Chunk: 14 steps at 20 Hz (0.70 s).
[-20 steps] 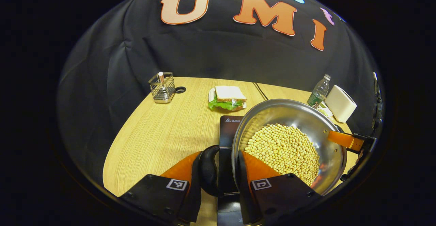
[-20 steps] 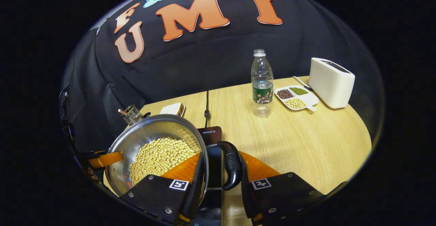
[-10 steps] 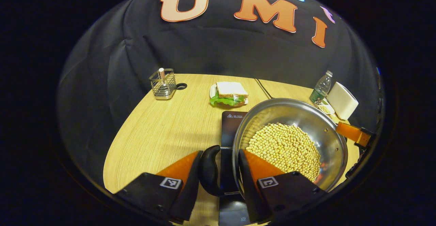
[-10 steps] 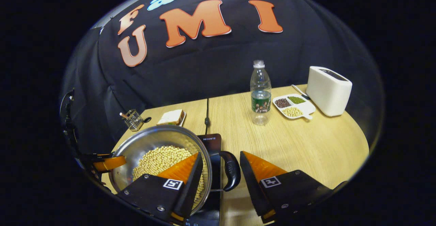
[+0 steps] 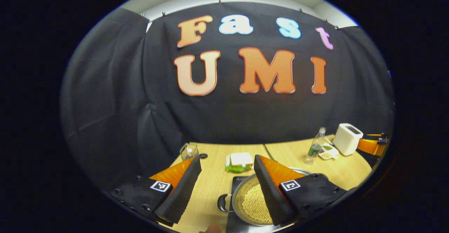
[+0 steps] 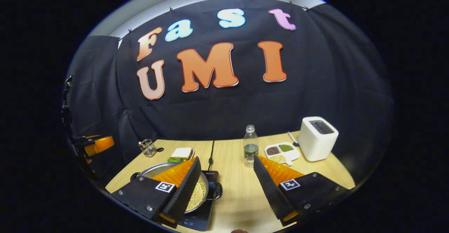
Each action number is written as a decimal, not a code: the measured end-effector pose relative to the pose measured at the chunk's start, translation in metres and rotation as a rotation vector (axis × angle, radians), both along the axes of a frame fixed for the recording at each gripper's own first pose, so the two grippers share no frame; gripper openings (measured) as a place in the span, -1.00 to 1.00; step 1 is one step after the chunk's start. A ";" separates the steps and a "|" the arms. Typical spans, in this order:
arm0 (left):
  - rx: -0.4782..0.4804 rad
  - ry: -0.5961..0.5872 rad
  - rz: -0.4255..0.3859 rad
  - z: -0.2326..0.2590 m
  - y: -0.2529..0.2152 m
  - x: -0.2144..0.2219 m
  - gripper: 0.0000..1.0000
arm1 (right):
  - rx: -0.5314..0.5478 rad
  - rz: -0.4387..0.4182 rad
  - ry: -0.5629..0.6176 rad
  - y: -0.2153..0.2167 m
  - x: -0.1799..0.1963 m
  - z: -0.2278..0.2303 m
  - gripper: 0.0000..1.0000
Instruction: First push the handle of the pot to place it horizontally, then grasp the pot with both hands and set it on the induction cooktop.
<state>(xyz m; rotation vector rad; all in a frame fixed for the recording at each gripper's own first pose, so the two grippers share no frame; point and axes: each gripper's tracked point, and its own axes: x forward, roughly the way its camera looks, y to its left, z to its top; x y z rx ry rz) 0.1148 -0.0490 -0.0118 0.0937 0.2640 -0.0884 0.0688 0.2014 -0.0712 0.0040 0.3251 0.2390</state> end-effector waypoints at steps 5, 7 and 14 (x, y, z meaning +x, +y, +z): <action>-0.084 -0.188 0.006 0.107 -0.008 -0.032 1.00 | -0.082 -0.065 -0.201 -0.075 -0.018 0.098 0.87; -0.120 -0.260 0.015 0.145 -0.006 -0.052 1.00 | -0.103 -0.095 -0.267 -0.103 -0.032 0.128 0.87; -0.107 -0.417 -0.005 0.205 -0.012 -0.110 0.97 | -0.105 -0.165 -0.389 -0.164 -0.071 0.181 0.87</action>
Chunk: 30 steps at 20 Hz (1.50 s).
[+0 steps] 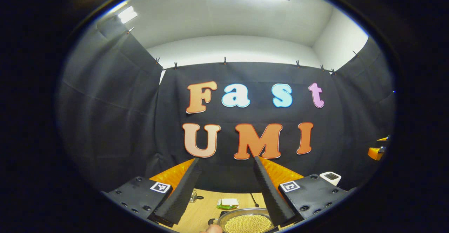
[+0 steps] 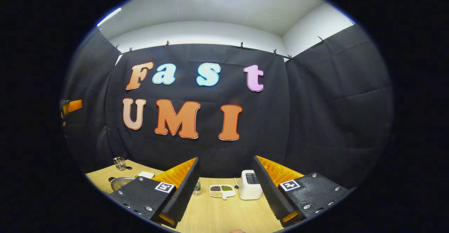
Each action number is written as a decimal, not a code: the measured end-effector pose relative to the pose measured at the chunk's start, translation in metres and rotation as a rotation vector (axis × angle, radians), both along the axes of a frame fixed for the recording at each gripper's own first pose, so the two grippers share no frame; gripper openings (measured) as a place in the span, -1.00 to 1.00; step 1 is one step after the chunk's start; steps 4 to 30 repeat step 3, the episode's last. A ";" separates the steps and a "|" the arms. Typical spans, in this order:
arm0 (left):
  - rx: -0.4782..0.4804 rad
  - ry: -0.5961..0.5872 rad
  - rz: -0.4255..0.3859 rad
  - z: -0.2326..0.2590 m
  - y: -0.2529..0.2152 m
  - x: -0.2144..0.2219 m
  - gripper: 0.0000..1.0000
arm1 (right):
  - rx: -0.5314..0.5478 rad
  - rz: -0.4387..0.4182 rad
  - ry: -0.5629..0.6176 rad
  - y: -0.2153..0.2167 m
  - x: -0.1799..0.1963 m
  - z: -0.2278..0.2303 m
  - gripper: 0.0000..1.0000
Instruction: First push the handle of the pot to place it horizontally, then grasp the pot with both hands and set it on the induction cooktop.
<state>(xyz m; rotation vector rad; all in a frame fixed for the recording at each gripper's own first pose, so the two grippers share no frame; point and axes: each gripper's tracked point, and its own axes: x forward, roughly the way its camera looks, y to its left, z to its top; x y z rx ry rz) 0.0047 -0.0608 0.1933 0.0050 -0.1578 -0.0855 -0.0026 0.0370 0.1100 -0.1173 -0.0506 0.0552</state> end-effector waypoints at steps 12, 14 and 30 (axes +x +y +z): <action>-0.012 -0.011 -0.008 0.006 -0.003 -0.010 0.94 | 0.006 -0.012 -0.024 -0.012 -0.008 0.006 0.87; -0.012 -0.011 -0.008 0.006 -0.003 -0.010 0.94 | 0.006 -0.012 -0.024 -0.012 -0.008 0.006 0.87; -0.012 -0.011 -0.008 0.006 -0.003 -0.010 0.94 | 0.006 -0.012 -0.024 -0.012 -0.008 0.006 0.87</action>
